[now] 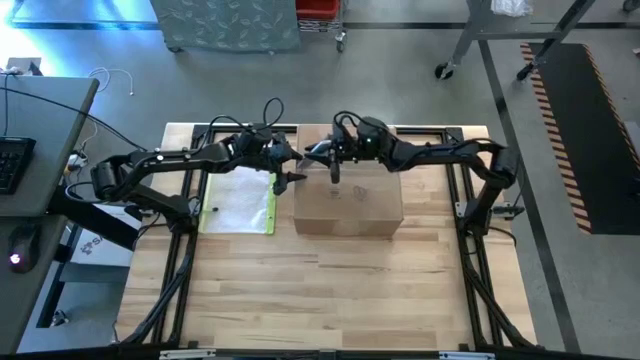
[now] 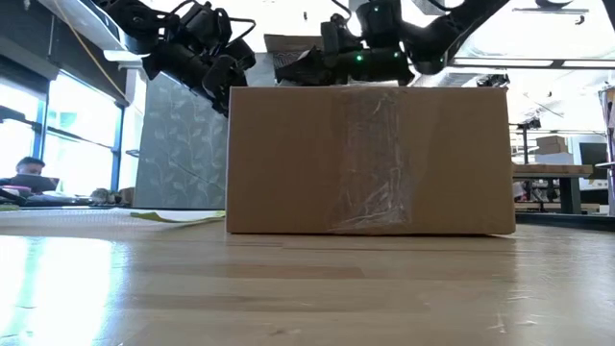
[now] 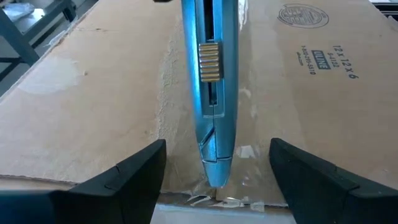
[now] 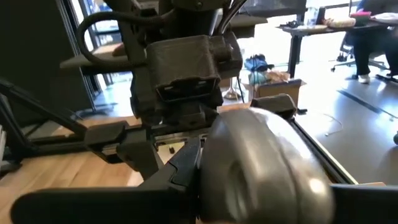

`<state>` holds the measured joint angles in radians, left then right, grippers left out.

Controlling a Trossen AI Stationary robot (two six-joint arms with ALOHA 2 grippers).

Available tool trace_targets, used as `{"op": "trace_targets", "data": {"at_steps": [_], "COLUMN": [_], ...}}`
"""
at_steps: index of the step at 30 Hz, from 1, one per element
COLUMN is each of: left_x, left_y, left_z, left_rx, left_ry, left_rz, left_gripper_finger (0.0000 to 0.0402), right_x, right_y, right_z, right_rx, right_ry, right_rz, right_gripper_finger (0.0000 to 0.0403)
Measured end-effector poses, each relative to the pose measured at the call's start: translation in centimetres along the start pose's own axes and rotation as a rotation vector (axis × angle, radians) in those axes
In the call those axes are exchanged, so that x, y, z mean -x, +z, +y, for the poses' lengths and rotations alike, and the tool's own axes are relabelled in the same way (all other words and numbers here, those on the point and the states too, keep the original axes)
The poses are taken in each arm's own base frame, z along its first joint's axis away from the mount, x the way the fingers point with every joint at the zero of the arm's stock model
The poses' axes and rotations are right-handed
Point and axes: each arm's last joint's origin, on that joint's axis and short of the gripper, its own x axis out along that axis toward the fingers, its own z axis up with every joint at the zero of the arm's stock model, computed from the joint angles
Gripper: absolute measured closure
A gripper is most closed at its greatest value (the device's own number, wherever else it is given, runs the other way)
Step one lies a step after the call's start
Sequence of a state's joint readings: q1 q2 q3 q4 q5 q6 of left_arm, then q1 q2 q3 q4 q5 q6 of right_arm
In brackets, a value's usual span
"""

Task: Unpack boxes
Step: Open the cardboard box using the silver cutter

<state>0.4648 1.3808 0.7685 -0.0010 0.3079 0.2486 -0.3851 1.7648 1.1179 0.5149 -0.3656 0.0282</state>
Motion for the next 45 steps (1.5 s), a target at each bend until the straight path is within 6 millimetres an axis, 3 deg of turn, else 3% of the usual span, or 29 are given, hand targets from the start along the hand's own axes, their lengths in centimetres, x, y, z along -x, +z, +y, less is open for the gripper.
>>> {"op": "trace_targets", "data": {"at_steps": [15,25,45], "left_x": [0.0,0.1,1.0], "left_y": [0.0,-0.2,-0.5], "left_z": [0.0,0.4,0.5], "left_rx": [-0.009,0.003,0.020], "left_ry": [0.000,0.005,0.102], "left_rz": [-0.004,0.010,0.092], "left_gripper_finger": [0.0131,0.0159,0.0168], "right_x": [0.7,0.9,5.2], "right_y": [0.9,2.5,4.5], "right_z": [0.2,0.3,1.0], "right_rx": [0.022,0.042,0.091], "right_ry": [-0.017,-0.011,-0.130], "right_rz": [0.111,0.203,0.439], "right_gripper_finger": [0.0344,0.0344,0.0344]}}
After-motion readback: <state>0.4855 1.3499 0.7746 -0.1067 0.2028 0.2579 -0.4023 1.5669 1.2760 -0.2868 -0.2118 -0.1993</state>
